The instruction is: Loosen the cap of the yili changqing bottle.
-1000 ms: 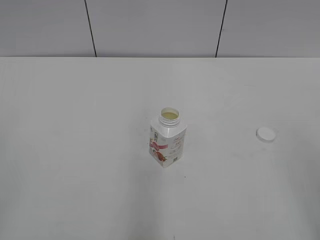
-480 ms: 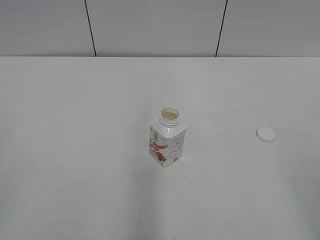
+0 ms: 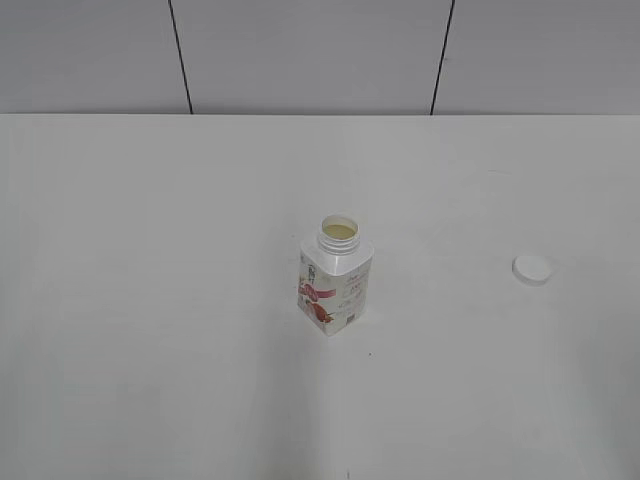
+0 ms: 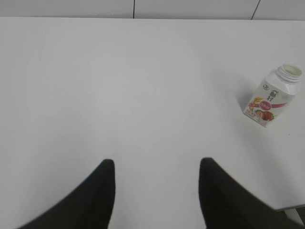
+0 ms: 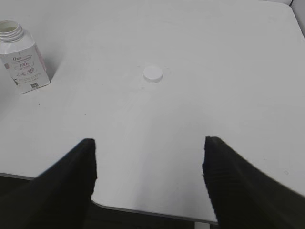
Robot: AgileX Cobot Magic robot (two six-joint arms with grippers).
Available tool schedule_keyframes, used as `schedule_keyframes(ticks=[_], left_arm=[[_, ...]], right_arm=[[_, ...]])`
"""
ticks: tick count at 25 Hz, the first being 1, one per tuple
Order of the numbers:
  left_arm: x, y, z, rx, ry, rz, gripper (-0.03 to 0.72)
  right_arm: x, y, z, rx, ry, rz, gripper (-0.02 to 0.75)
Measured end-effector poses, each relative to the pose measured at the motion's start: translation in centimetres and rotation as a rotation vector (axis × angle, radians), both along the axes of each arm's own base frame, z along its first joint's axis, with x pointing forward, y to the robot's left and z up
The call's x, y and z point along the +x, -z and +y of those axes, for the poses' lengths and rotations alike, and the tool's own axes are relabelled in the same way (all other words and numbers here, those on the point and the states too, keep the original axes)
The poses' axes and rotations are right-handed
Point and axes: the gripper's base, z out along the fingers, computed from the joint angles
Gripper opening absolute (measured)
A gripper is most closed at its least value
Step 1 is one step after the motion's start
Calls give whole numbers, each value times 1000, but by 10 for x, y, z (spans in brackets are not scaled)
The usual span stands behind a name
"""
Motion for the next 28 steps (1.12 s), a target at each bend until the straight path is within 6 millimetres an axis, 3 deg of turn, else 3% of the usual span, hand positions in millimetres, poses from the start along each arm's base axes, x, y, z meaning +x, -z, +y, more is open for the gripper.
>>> schedule_keyframes(ticks=[28], left_arm=[[0,0,0,3,1,0,363]], right_arm=[[0,0,1,9,-4,0,552]])
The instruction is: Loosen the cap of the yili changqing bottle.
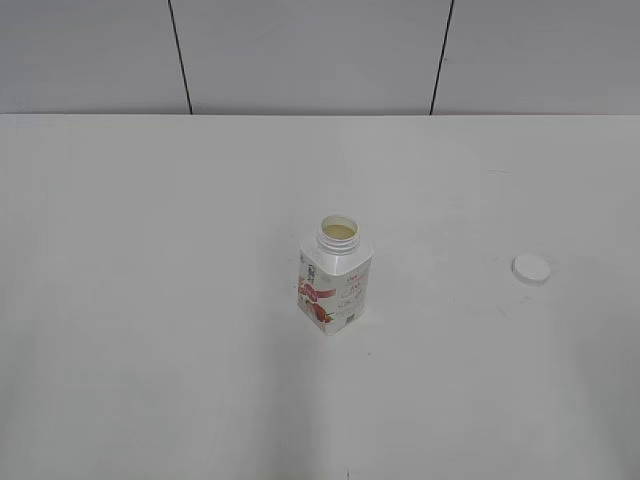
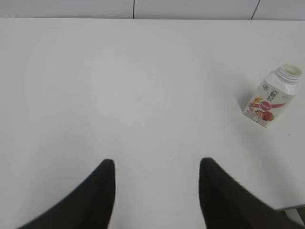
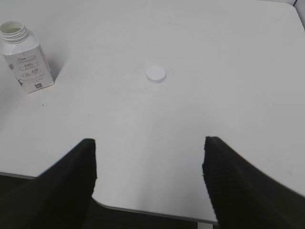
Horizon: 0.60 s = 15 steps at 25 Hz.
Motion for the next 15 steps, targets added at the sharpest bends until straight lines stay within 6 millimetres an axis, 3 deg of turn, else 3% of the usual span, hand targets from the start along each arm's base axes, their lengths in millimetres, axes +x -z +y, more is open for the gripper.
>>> schedule_keyframes(ticks=[15], left_arm=[[0,0,0,0,0,0,363]], right_arm=[[0,0,0,-1,27,0,552]])
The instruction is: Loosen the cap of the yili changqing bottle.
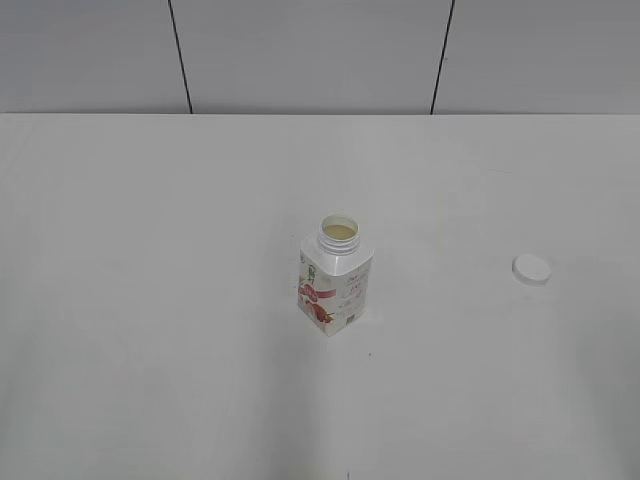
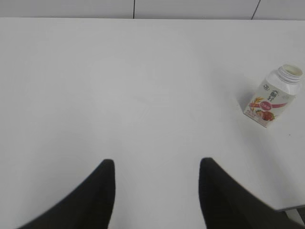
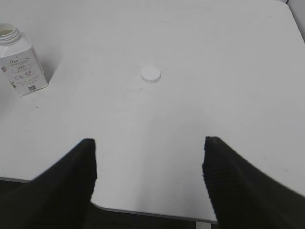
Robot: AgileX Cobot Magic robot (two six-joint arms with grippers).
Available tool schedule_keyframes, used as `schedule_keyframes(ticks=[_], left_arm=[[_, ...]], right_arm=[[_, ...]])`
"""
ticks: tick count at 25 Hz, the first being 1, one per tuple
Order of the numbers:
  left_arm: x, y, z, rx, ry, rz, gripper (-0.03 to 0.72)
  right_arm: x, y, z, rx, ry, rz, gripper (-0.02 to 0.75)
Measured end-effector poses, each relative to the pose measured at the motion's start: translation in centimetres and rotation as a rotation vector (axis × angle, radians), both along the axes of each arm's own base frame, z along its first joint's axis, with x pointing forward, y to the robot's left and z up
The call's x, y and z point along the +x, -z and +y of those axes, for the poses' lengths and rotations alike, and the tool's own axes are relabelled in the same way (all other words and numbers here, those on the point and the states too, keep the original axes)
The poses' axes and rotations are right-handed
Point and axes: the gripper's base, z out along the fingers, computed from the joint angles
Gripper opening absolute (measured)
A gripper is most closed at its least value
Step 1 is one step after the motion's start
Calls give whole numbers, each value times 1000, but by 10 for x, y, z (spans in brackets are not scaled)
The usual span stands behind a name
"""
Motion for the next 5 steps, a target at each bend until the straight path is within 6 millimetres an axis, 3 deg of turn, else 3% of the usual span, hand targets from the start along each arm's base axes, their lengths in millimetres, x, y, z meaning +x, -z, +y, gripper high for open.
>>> schedule_keyframes(ticks=[5], left_arm=[[0,0,0,0,0,0,363]], right_arm=[[0,0,0,0,0,0,552]])
